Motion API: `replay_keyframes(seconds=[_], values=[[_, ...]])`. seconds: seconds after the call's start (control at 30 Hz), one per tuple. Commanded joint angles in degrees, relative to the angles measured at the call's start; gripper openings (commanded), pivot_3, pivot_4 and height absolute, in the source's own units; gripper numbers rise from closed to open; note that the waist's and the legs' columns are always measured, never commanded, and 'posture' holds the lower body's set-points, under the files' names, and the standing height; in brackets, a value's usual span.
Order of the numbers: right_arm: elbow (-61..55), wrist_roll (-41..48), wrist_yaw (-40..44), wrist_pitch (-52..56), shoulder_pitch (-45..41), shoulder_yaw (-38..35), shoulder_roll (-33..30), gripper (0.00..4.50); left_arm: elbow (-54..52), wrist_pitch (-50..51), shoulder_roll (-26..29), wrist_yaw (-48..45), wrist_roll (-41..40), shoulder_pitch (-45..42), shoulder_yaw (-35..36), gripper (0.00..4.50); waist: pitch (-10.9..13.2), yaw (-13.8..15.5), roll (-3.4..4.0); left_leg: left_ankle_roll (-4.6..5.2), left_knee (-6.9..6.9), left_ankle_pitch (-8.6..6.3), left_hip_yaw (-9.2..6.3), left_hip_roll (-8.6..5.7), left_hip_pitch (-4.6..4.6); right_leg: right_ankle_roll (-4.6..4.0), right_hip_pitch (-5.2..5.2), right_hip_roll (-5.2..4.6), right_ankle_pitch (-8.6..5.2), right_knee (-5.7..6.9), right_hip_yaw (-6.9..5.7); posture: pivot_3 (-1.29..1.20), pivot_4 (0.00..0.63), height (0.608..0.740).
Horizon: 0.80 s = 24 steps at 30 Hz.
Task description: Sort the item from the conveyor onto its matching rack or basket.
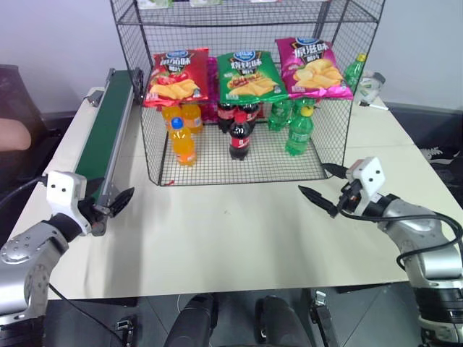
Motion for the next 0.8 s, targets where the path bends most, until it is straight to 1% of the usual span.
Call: replay_keyframes(seconds=[0.03, 0.4, 0.8], values=[[-1.8, 0.0, -0.6, -1.0, -1.6, -0.4, 0.2, 4.5, -0.4, -1.6, 0.2, 1.2, 0.8, -1.2, 0.9, 4.41, 0.0, 0.0, 0.0, 0.0, 0.0, 0.0, 0.0, 0.0, 0.0, 0.0, 0.0, 0.0, 0.0, 0.0, 0.0, 0.0, 0.15, 0.74], [-0.4, -0.3, -0.1, -1.2, -3.6, 0.9, 0.0, 4.5, -1.8, -1.2, -0.6, 2.4, 0.3, -1.0, 1.0, 4.41, 0.0, 0.0, 0.0, 0.0, 0.01, 0.0, 0.0, 0.0, 0.0, 0.01, 0.01, 0.0, 0.0, 0.0, 0.0, 0.0, 0.15, 0.74], [-0.2, -0.6, -0.6, -2.6, -2.4, 0.8, 1.0, 4.5, -1.1, -0.9, -0.5, 2.8, 0.3, -1.6, 0.6, 4.41, 0.0, 0.0, 0.0, 0.0, 0.01, 0.0, 0.0, 0.0, 0.0, 0.01, 0.01, 0.0, 0.0, 0.0, 0.0, 0.0, 0.15, 0.74]])
